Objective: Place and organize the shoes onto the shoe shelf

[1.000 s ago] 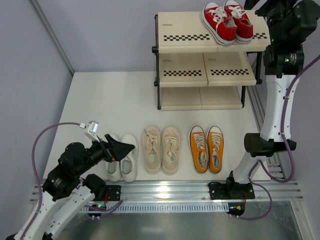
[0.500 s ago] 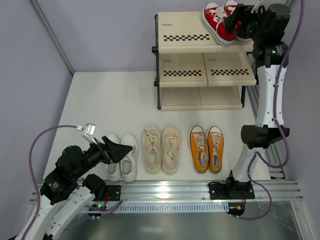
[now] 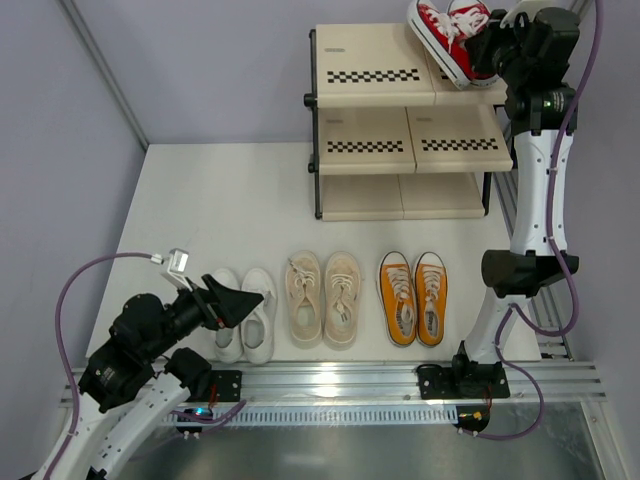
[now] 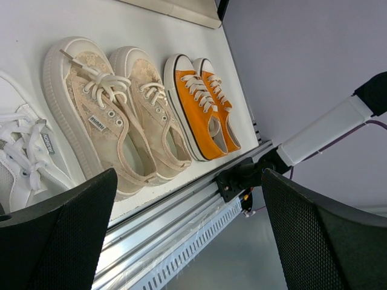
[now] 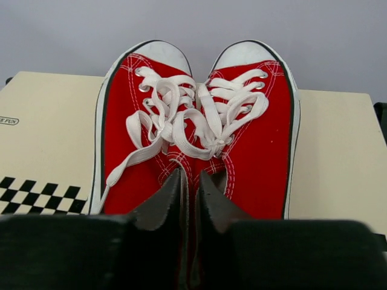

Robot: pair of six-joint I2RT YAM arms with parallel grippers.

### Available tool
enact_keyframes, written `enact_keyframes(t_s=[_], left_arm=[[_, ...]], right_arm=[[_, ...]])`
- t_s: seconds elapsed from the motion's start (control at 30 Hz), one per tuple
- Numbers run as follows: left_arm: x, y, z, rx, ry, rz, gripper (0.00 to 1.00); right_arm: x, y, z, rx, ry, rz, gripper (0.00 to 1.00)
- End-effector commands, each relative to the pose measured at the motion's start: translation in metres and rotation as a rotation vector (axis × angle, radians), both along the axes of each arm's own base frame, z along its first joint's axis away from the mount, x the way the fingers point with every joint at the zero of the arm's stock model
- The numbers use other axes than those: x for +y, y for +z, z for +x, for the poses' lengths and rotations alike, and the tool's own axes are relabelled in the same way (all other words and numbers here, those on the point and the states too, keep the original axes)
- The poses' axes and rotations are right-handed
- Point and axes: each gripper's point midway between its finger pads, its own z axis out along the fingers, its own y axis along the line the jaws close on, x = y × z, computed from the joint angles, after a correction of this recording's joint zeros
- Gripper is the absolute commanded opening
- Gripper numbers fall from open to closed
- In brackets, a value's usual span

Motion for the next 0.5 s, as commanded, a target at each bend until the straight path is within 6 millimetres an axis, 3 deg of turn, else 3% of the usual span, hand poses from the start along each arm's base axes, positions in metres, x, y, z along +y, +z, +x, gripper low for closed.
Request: enact_keyframes(t_s=[0.0, 0.2, 0.47], left_arm=[[0.003, 0.015, -0.002, -0.039, 0.010, -0.022, 1.00], [0.005, 0.015, -0.002, -0.042, 0.013, -0.021, 1.00], [0.007, 0.016, -0.004, -0.047, 0.016, -0.022, 1.00]], right_arm=[[0.005, -0.032, -0.007, 0.128, 0.023, -0.009, 0.05], [-0.010, 0.010, -0.021, 0.018, -0.073, 0.011, 0.04], [-0.047, 0.058, -0.042, -0.125, -0.290, 0.055, 0.04]])
